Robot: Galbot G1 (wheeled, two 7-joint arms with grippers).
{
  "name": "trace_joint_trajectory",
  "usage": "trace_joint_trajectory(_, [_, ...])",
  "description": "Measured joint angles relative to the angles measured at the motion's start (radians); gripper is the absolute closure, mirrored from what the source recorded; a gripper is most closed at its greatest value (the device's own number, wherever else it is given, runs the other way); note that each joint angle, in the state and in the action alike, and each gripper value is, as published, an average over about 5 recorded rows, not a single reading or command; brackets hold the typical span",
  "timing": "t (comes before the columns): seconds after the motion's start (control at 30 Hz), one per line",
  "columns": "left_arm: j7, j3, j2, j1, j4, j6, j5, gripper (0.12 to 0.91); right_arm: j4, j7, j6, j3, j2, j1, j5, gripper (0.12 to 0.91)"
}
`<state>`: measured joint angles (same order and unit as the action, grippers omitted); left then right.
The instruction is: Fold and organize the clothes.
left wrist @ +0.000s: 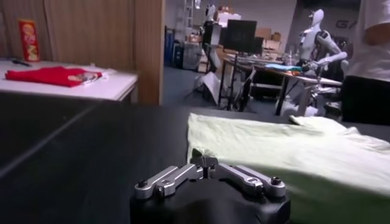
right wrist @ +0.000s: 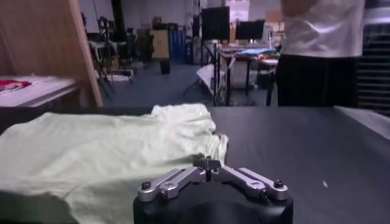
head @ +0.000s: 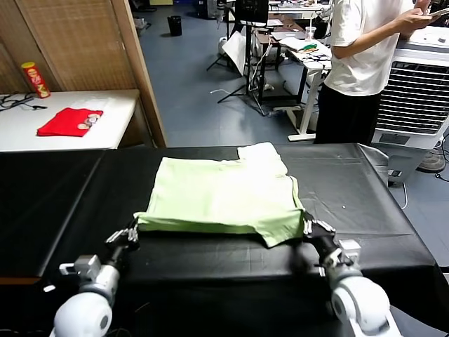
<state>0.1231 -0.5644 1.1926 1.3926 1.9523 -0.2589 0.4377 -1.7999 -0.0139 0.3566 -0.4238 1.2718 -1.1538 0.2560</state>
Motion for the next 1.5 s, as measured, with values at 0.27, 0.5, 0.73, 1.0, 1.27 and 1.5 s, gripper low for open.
trace_joint_trajectory(0.27, [-0.009, 0.046, -0.021, -0.125, -0.134, 0.007, -0.026, 0.904, 0.143, 0.039, -0.039, 0.05, 0.0, 0.119, -0.014, 0.904])
trace_joint_trajectory(0.5, [-0.011, 0.056, -0.022, -0.157, -0.162, -0.008, -0.029, 0.795, 0.087, 0.059, 0.046, 0.036, -0.038, 0.086, 0.009, 0.681])
trace_joint_trajectory(0.73, [-0.015, 0.045, -0.027, -0.114, -0.119, -0.026, -0.022, 0.395, -0.072, 0.054, 0.077, -0.004, -0.081, -0.039, 0.017, 0.304])
trace_joint_trajectory(1.0, [-0.028, 0.033, -0.03, -0.065, -0.092, -0.045, 0.021, 0.234, -0.127, 0.052, 0.074, -0.024, -0.077, -0.136, 0.006, 0.24])
trace_joint_trajectory(1.27, [-0.037, 0.032, -0.029, -0.069, -0.12, -0.052, 0.063, 0.28, -0.116, 0.05, 0.074, -0.015, -0.057, -0.15, -0.014, 0.551])
trace_joint_trajectory(1.5, [-0.043, 0.035, -0.03, -0.072, -0.135, -0.052, 0.065, 0.671, -0.123, 0.046, 0.079, -0.015, -0.074, -0.14, 0.008, 0.871])
